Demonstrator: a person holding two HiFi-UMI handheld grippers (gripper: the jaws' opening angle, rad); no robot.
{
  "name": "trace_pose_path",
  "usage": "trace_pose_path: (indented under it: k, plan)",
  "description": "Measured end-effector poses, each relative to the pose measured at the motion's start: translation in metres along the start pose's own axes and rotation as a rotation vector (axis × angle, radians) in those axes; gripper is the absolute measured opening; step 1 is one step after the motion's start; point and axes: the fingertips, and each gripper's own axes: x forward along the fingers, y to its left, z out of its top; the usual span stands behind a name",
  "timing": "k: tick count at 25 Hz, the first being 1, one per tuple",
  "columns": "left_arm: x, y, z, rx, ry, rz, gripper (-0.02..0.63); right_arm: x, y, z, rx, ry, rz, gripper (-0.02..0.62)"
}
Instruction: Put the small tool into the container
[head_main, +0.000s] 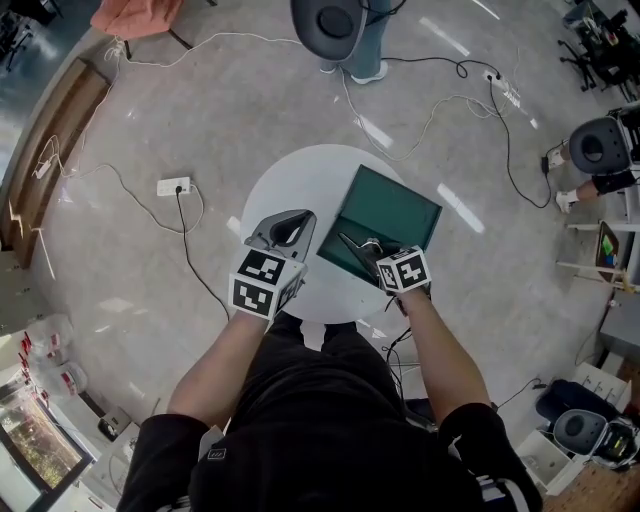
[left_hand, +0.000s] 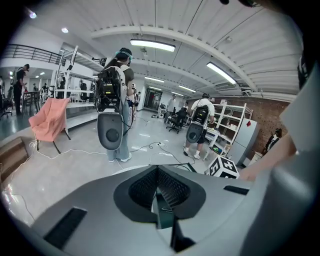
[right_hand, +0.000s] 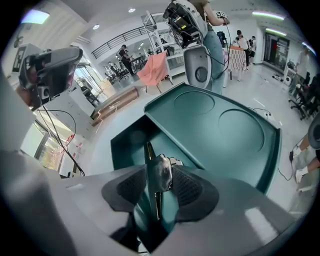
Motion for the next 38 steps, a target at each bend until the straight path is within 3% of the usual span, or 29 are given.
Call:
trace_pose_path:
  k: [6,18,26,34,38]
  plan:
    - [-0.001,-0.005,0.007,0.014,-0.013,-0.013,0.006,-0.016,-0.011,-0.001,-0.001,-0.032,-0.072,0.172]
    - [-0.012,-0.011,0.022,0.034,-0.052,-0.046,0.006,-0.04,0.001,0.006,0.018,-0.089,-0.074,0.144]
    - [-0.027,-0.002,0.038,0.071,-0.088,-0.075,0.006,-0.077,0.003,0.021,0.064,-0.194,-0.138,0.12]
    - [-0.039,0.005,0.076,0.167,-0.141,-0.144,0.006,-0.163,-0.003,0.075,0.175,-0.483,-0.242,0.104]
    - [-0.051,0.009,0.104,0.199,-0.178,-0.168,0.006,-0.218,0.013,0.107,0.163,-0.642,-0.259,0.06]
